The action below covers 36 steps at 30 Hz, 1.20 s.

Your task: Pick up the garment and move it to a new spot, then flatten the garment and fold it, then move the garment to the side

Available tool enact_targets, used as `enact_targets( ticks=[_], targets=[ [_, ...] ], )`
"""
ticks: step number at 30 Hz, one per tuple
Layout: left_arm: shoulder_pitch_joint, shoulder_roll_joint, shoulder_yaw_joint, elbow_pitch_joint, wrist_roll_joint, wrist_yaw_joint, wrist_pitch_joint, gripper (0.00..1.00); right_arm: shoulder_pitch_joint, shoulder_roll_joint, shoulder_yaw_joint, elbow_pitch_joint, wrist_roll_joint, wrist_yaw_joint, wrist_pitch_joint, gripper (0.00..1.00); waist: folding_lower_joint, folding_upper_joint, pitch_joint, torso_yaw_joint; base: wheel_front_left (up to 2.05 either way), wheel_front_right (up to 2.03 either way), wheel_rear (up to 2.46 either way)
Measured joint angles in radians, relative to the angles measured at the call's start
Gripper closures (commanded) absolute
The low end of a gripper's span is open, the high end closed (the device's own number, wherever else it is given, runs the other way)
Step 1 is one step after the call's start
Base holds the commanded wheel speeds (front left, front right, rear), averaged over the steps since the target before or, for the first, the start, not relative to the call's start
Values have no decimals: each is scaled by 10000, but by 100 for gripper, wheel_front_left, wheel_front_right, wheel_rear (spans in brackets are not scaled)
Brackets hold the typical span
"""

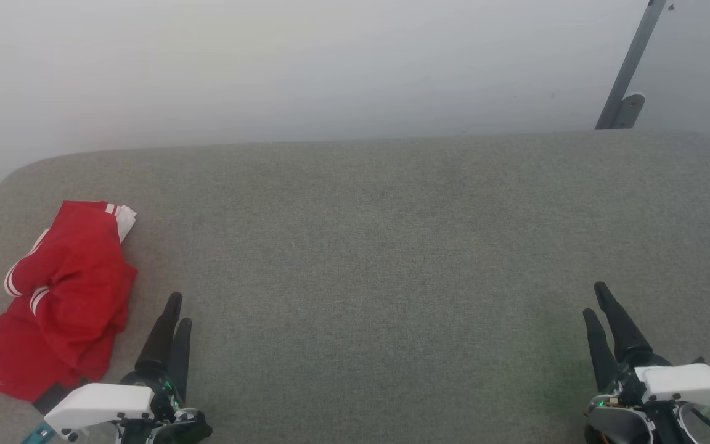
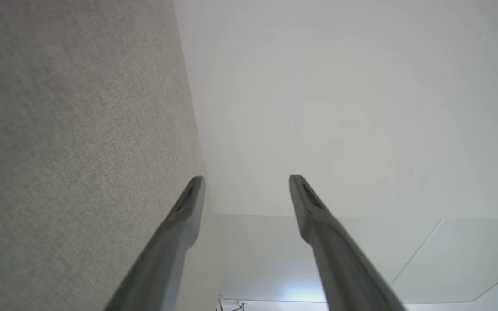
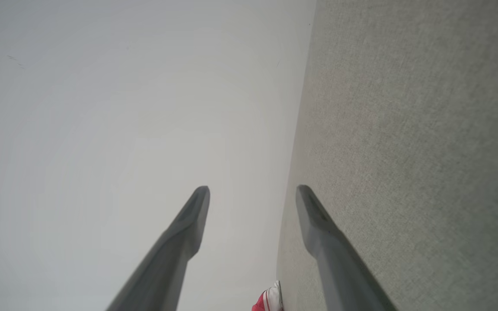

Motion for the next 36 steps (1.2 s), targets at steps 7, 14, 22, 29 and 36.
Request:
enact_targets(
  ticks=[7,14,22,29,36],
  targets=[
    [-79,159,-88,-29,487,0,-378,0,-199,-161,173,48,-489,0,-291,0,0,0,8,3,0,0,0],
    [-208,389,-138,-54,1862,0,-721,0,-436,-506,527,182,-1622,0,-734,0,0,0,31,-1,0,0,0],
    [-242,451,-42,-249,3940,2,-1041,0,-759,-761,752,357,-3394,0,-1104,0,0,0,44,-24,0,0,0],
    [-230,499,-79,-449,5739,157,-1319,0,-897,-851,821,326,-5210,2,-1377,0,0,0,56,-36,0,0,0],
    [-184,629,-245,-556,7087,284,-1557,0,-990,-940,959,337,-6730,2,-1601,0,0,0,60,-47,0,0,0]
  ],
)
